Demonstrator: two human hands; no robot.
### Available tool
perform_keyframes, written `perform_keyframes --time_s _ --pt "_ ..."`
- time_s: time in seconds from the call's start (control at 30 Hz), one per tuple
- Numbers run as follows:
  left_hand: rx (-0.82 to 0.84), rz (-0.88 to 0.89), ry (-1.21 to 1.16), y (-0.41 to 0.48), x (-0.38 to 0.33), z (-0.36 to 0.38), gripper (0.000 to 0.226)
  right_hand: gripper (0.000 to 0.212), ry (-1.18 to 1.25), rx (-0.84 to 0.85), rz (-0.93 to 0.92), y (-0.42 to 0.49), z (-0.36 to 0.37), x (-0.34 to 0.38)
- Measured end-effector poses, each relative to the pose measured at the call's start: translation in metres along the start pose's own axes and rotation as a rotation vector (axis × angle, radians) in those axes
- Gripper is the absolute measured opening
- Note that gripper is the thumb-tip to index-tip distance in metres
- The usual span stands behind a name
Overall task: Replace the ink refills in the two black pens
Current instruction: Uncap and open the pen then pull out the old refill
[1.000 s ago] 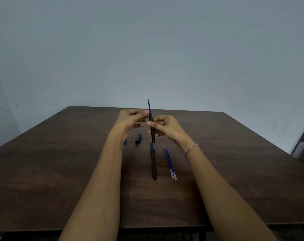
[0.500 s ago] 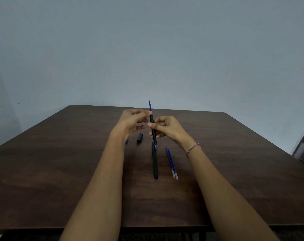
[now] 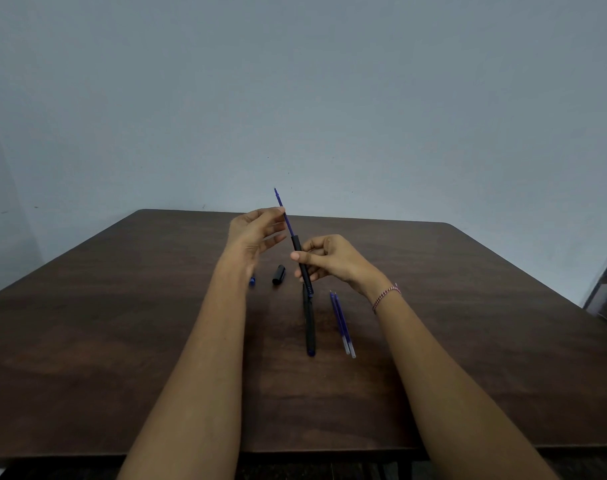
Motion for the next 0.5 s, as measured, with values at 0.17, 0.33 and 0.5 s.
perform_keyframes --time_s 0.17,0.33,0.5 --pt "-0.061 0.008 -0.123 0.0004 -0.003 -0.0037 0.006 0.012 0.007 0.041 0.024 -0.0012 0.0006 0.0007" --pt "-0.158 0.019 -0.244 -0.0004 -0.0056 -0.0073 0.005 0.012 0.002 0.072 0.04 -0.0015 0.0006 0.0003" --pt "-0.21 0.024 -0.306 -0.0018 -0.0089 -0.007 0.005 0.013 0.008 0.079 0.044 -0.0007 -0.0006 -0.0004"
Point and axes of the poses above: each hand's wrist, its own y-axis towards the middle knuckle, its own z-axis out of the palm, x = y × z, the point moved 1 cm from there along y, towards the middle knuckle, and after that the axes turned 14 degrees about y, right-handed, at the moved point
